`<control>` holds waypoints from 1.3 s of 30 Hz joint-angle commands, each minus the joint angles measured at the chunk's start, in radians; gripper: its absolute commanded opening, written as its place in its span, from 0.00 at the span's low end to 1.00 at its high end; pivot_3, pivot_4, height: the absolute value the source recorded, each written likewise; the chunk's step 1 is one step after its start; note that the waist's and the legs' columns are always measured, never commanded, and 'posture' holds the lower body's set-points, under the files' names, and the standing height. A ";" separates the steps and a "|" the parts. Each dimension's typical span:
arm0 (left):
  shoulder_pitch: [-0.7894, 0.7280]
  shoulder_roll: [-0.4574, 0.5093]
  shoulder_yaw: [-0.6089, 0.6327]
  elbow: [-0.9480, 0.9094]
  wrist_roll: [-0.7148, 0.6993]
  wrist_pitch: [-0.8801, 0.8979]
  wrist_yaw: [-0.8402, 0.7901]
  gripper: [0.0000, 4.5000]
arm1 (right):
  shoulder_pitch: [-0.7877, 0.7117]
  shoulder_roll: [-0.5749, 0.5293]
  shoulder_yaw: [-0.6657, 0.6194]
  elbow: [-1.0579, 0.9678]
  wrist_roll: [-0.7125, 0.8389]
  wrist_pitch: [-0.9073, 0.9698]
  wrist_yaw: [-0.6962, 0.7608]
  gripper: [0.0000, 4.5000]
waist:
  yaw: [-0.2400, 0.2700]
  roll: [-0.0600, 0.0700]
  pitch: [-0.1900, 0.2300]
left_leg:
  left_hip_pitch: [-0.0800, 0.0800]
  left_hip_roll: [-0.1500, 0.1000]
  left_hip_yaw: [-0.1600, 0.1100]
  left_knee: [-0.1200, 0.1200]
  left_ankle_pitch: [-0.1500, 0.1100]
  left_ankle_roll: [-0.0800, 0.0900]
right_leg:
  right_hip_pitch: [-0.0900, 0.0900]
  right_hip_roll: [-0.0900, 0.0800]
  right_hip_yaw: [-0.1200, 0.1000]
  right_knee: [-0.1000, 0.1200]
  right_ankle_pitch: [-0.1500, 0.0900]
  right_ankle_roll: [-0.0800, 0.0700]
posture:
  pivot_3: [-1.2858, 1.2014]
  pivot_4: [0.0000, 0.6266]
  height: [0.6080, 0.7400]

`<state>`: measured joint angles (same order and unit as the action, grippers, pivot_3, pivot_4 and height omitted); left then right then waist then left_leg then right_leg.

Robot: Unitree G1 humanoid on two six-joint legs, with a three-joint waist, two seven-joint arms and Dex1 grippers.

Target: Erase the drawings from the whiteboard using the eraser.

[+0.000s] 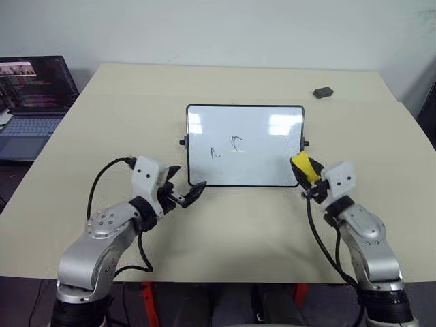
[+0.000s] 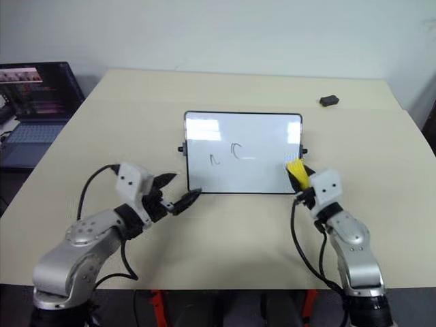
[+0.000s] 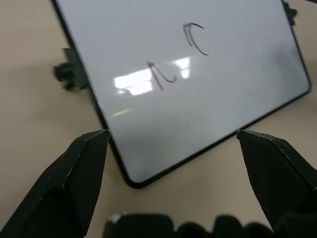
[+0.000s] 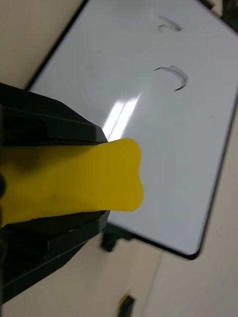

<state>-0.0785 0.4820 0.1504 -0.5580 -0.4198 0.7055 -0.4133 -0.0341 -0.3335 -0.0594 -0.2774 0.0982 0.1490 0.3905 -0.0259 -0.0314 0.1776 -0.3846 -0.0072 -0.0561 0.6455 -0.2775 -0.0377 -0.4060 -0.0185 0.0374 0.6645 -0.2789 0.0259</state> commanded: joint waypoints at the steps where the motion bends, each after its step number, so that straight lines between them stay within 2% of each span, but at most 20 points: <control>1: 0.012 -0.012 0.038 -0.028 0.022 -0.054 0.036 1.00 | 0.031 -0.011 -0.023 0.003 0.016 -0.052 0.016 0.30 | -0.002 0.000 0.000 | 0.001 0.000 0.000 0.000 0.000 0.000 | 0.001 0.000 0.000 0.000 0.000 0.000 | 0.52 0.24 1.00; 14: 0.087 -0.037 0.076 -0.063 0.032 -0.097 0.105 1.00 | 0.014 -0.036 0.009 0.028 0.070 -0.108 0.126 0.29 | -0.002 0.000 0.000 | 0.003 0.000 0.002 0.001 0.000 0.000 | 0.002 0.001 0.001 0.001 0.000 0.000 | 0.52 0.24 1.00; 20: 0.086 -0.051 0.065 -0.086 0.030 -0.092 0.128 1.00 | -0.060 -0.037 0.039 0.041 0.051 -0.118 0.151 0.29 | -0.003 0.000 0.000 | 0.003 0.000 0.002 0.001 0.000 0.000 | 0.002 0.001 0.001 0.002 0.000 0.000 | 0.52 0.24 1.00; 30: -0.013 0.032 0.049 -0.036 -0.012 -0.049 0.037 1.00 | -0.390 0.049 0.156 0.258 -0.055 -0.201 0.106 0.29 | -0.005 0.000 0.000 | 0.006 0.000 0.002 0.005 0.001 -0.001 | 0.001 0.001 0.002 0.013 0.000 -0.001 | 0.52 0.24 1.00; 39: -0.114 0.105 0.028 0.008 -0.032 0.020 -0.021 1.00 | -0.695 0.134 0.210 0.635 -0.176 -0.304 0.007 0.29 | -0.006 0.000 0.000 | 0.004 0.000 0.002 0.010 0.001 -0.001 | 0.001 0.001 0.001 0.015 0.000 -0.001 | 0.52 0.24 1.00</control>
<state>-0.1764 0.5715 0.1815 -0.5377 -0.4412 0.7218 -0.4169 -0.6978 -0.2056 0.1462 0.3199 -0.0605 -0.1133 0.4159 -0.0322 -0.0314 0.1776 -0.3804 -0.0073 -0.0539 0.6556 -0.2765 -0.0384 -0.4054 -0.0173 0.0390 0.6790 -0.2786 0.0251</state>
